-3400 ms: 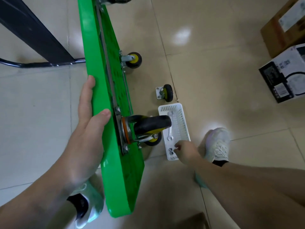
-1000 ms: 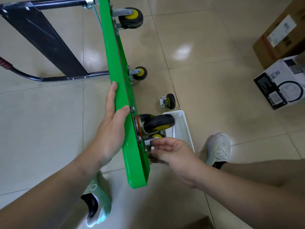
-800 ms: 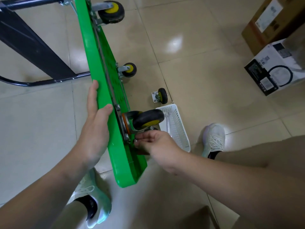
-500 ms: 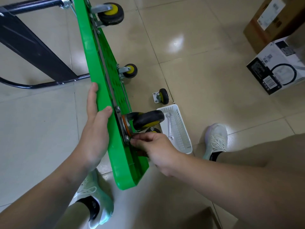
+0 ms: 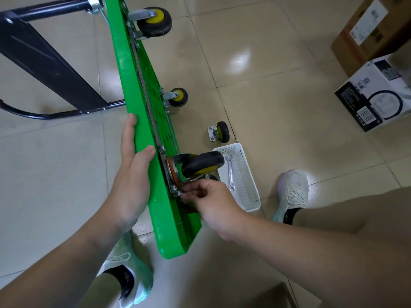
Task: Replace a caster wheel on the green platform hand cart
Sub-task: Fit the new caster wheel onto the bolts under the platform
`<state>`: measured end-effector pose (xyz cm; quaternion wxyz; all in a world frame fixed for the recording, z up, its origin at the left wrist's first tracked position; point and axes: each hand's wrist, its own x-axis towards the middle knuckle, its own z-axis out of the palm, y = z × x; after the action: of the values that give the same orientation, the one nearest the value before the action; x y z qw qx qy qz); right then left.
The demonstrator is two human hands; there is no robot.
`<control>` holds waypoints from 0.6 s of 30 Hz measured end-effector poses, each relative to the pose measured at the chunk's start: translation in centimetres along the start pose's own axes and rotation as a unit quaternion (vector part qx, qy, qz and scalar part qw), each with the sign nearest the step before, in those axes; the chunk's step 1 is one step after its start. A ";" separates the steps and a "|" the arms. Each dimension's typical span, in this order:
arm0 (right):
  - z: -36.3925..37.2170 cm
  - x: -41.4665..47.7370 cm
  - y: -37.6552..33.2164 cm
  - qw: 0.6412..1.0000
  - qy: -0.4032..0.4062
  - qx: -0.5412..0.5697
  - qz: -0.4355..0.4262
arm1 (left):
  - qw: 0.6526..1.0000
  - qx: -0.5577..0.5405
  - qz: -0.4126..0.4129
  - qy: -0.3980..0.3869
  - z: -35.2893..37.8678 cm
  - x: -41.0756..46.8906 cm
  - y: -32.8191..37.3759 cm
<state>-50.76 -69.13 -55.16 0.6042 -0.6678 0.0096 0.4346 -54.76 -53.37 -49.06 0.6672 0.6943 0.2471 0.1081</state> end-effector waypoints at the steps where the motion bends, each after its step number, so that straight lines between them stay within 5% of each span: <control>1: 0.0 0.1 0.0 1.000 0.000 -0.007 -0.004 | 1.000 -0.001 0.000 -0.001 0.0 0.0 0.0; 13: 0.0 0.4 0.4 0.996 0.001 -0.091 -0.018 | 1.000 -0.003 0.009 0.000 -0.1 0.1 -0.4; 18: 0.2 0.3 0.4 0.999 0.005 -0.039 0.007 | 1.000 0.000 0.012 0.001 -0.1 0.2 -0.5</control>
<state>-50.87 -68.86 -55.62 0.5743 -0.6931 -0.0001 0.4356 -54.75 -53.16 -49.62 0.6655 0.6972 0.2397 0.1165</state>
